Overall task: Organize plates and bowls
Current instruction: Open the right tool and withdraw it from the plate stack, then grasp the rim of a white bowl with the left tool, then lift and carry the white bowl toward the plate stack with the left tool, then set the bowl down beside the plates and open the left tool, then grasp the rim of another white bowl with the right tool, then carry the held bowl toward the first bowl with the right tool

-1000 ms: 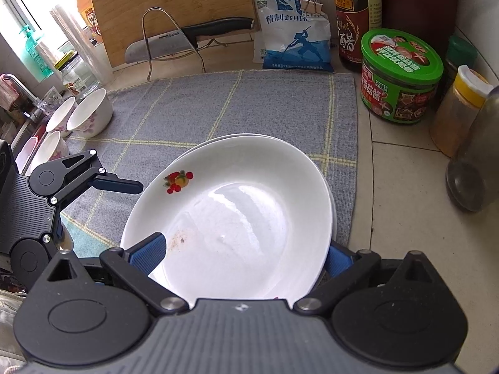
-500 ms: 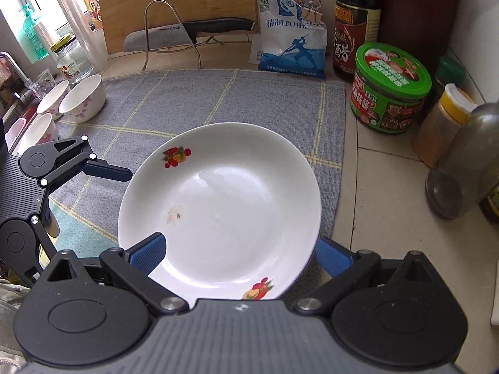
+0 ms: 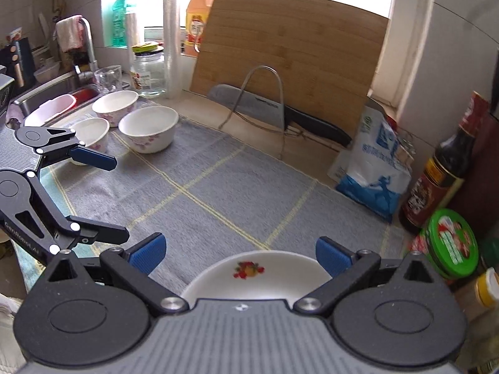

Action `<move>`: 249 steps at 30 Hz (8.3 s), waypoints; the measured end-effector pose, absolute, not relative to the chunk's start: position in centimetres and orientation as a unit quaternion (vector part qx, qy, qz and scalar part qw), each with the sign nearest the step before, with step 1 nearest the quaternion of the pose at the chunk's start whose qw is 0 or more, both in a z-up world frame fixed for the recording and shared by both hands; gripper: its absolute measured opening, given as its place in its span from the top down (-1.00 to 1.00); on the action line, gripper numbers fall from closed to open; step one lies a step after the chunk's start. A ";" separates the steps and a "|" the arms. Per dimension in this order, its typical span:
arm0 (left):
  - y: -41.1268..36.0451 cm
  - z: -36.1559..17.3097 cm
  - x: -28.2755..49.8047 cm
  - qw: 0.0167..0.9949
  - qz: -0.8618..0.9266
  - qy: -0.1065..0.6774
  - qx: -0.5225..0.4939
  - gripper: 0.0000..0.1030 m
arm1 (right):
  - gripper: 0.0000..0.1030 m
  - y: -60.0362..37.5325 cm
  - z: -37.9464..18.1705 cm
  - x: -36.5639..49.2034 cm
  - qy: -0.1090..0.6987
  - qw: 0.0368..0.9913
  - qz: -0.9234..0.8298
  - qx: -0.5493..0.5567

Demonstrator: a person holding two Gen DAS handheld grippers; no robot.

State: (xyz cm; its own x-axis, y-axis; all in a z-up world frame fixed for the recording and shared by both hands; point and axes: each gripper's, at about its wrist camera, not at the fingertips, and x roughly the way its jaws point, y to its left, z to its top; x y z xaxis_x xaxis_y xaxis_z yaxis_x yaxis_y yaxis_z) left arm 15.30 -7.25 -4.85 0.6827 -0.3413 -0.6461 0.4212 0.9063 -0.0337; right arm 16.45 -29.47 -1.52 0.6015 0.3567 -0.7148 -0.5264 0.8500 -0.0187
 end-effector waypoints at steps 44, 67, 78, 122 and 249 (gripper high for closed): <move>13.6 -9.1 24.8 0.888 -0.162 0.429 0.024 -0.52 | -0.68 1.0 -9.1 21.3 0.322 0.825 0.415 -0.210; 9.5 -6.3 21.9 0.886 -0.209 0.411 0.040 -0.50 | -0.61 -1.9 -6.6 19.1 0.330 0.825 0.408 -0.210; 5.0 -5.9 19.8 0.873 -0.260 0.410 0.045 -0.50 | -0.61 -6.6 -5.5 15.8 0.342 0.837 0.376 -0.202; -0.9 -8.9 16.3 0.820 -0.334 0.462 0.056 -0.74 | -0.80 -13.9 -7.4 12.1 0.425 0.811 0.369 -0.161; -0.6 -6.6 11.5 0.839 -0.326 0.397 0.178 -0.68 | -0.50 -14.7 -2.2 15.7 0.470 0.796 0.375 -0.064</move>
State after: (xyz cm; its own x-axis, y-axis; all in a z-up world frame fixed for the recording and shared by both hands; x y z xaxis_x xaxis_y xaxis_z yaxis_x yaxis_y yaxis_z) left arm 11.47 -0.62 -6.62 0.4709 -0.4061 -0.7832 0.6894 0.7233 0.0395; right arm 15.70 -14.73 -2.17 0.2765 0.5373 -0.7967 -0.6580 0.7101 0.2505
